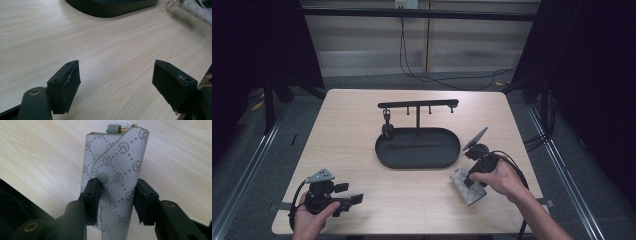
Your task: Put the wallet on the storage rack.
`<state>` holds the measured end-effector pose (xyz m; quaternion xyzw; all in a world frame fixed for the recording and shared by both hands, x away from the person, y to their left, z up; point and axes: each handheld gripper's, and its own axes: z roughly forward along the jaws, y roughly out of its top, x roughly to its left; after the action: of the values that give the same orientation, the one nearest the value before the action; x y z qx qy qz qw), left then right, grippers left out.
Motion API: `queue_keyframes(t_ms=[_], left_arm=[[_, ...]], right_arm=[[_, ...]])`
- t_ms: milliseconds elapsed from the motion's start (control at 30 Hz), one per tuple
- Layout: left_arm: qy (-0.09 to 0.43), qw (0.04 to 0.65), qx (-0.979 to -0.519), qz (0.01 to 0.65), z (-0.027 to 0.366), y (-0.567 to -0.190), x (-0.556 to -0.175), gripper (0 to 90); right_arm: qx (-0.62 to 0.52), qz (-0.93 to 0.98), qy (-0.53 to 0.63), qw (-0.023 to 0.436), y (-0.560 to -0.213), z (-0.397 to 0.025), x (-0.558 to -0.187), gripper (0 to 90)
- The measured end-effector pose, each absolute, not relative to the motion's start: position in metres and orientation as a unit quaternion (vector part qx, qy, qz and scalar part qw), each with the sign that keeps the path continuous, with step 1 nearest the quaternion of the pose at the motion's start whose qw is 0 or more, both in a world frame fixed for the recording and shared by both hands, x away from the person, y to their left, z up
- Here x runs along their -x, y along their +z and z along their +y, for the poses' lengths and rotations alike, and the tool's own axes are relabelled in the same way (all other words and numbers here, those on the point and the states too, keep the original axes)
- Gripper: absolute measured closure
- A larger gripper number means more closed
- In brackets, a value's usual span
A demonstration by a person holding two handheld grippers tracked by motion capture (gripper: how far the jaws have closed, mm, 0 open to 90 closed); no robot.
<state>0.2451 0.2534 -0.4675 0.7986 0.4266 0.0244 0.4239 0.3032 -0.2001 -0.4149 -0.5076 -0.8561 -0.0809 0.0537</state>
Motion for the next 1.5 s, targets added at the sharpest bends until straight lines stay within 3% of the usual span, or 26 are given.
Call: queue_keyframes(t_ms=[933, 1500], left_arm=[[0.027, 0.413, -0.804, 0.426, 0.252, -0.469, -0.248, 22.3], [0.024, 0.409, -0.803, 0.432, 0.252, -0.470, -0.249, 22.2]], right_arm=[[0.514, -0.856, -0.059, 0.002, -0.368, -0.188, -0.328, 58.3], [0.532, -0.843, -0.079, -0.001, -0.355, -0.183, -0.359, 58.3]])
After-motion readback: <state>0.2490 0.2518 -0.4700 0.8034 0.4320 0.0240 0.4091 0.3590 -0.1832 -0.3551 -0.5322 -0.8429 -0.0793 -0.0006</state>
